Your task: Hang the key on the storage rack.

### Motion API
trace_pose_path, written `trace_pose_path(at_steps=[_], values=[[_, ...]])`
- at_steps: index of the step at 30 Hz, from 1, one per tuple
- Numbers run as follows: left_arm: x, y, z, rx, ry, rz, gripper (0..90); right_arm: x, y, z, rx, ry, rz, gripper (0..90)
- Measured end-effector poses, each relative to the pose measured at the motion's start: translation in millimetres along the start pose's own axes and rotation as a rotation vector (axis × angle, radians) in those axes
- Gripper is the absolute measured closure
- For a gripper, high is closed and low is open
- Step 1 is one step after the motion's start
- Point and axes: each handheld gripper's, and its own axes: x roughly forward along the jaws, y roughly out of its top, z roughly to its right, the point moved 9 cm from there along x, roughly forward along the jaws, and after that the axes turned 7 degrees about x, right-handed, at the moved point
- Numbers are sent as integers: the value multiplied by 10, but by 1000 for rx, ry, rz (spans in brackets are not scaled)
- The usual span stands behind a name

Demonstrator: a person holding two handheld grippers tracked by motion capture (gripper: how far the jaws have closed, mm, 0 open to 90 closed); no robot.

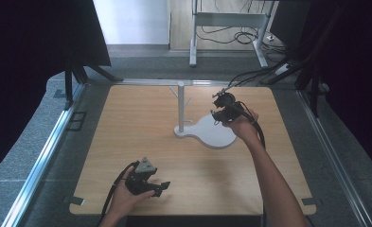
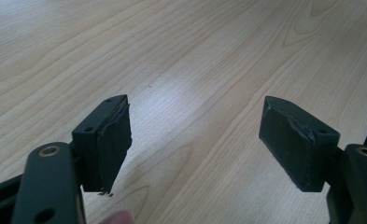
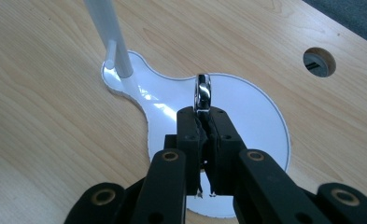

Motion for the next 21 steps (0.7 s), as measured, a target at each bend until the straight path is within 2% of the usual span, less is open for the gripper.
trace_pose_path(at_steps=[21], values=[[-21,5,-4,1,-3,3,257,219,258,-100,-16,-8,21,850]])
